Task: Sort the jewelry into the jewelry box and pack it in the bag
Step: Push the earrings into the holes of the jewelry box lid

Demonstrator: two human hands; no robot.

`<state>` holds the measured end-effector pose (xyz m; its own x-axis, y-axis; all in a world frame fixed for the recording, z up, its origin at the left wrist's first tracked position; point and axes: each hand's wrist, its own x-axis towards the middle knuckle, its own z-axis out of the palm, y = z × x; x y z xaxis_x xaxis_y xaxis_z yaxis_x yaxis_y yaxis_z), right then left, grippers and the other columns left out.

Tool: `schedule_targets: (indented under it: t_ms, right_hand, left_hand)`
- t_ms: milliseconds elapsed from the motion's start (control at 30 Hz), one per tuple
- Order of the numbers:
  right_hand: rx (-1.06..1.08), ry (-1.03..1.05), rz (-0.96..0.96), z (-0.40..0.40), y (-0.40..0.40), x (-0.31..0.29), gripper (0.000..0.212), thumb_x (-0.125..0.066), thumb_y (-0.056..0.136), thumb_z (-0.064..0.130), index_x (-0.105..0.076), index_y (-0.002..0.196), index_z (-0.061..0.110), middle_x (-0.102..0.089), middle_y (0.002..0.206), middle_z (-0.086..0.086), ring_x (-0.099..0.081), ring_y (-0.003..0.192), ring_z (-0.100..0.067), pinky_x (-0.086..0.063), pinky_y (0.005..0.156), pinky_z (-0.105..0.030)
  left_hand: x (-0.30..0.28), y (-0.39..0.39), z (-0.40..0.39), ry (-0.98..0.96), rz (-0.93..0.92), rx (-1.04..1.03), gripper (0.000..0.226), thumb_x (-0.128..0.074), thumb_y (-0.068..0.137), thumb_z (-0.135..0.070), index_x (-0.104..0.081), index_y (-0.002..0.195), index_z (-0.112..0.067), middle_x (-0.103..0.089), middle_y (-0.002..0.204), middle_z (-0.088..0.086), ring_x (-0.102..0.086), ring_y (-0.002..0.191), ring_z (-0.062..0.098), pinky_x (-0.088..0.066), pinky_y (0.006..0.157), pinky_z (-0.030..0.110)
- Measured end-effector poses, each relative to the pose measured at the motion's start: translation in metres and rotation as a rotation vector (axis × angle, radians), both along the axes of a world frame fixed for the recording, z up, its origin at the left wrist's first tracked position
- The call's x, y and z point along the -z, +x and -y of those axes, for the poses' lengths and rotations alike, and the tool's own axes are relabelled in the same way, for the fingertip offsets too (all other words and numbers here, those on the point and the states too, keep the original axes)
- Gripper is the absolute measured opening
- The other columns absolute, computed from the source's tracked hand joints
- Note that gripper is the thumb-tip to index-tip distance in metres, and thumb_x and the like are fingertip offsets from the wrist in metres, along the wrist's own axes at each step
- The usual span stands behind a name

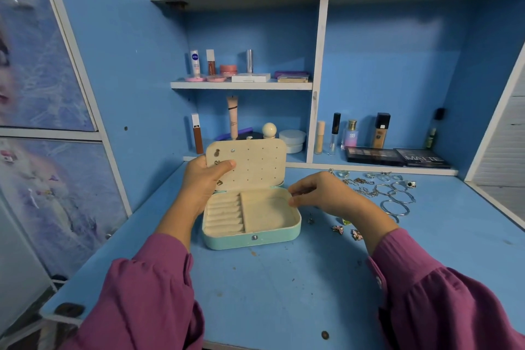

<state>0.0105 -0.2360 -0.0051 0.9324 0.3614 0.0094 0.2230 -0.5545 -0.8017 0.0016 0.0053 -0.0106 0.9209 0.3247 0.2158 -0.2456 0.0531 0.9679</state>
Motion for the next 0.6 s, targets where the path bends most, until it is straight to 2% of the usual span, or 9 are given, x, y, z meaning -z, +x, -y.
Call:
schedule_targets:
  t_ms: [167,300,400,600]
  right_hand:
    - [-0.027,-0.006,-0.006,0.0026,-0.0018,-0.0030,0.021,-0.081,0.072,0.015,-0.076,0.092,0.016,-0.074,0.089,-0.002,-0.064,0.079,-0.010,-0.052,0.087,-0.031]
    - [-0.070,-0.024,-0.011,0.0066,-0.0028,-0.0050,0.020,-0.081,0.074,0.019,-0.077,0.093,0.018,-0.074,0.090,0.000,-0.064,0.081,-0.008,-0.051,0.083,-0.026]
    - [-0.054,-0.009,0.002,0.0085,-0.0015,-0.0039,0.016,-0.076,0.080,0.021,-0.077,0.095,0.018,-0.074,0.091,0.008,-0.063,0.082,-0.002,-0.048,0.078,-0.015]
    - [-0.057,0.004,-0.005,0.0093,0.0001,-0.0031,0.016,-0.075,0.080,0.015,-0.077,0.095,0.015,-0.074,0.091,0.007,-0.063,0.078,0.000,-0.049,0.080,-0.015]
  left_hand:
    - [-0.0003,-0.0026,-0.0004,-0.008,0.001,-0.010,0.016,-0.069,0.082,-0.002,-0.069,0.088,-0.017,-0.073,0.076,-0.006,-0.071,0.067,0.008,-0.057,0.059,0.022]
    - [0.0023,-0.0042,-0.0038,-0.020,-0.020,-0.027,0.017,-0.072,0.080,-0.005,-0.068,0.091,-0.018,-0.073,0.084,-0.001,-0.071,0.069,0.011,-0.056,0.057,0.023]
    - [0.0032,-0.0046,-0.0041,-0.043,-0.029,-0.018,0.018,-0.072,0.079,-0.005,-0.069,0.094,-0.015,-0.073,0.085,0.002,-0.072,0.072,0.014,-0.057,0.060,0.026]
    - [0.0029,-0.0059,-0.0018,-0.059,-0.034,-0.001,0.016,-0.070,0.081,-0.005,-0.069,0.096,-0.013,-0.074,0.085,0.002,-0.072,0.070,0.013,-0.056,0.056,0.024]
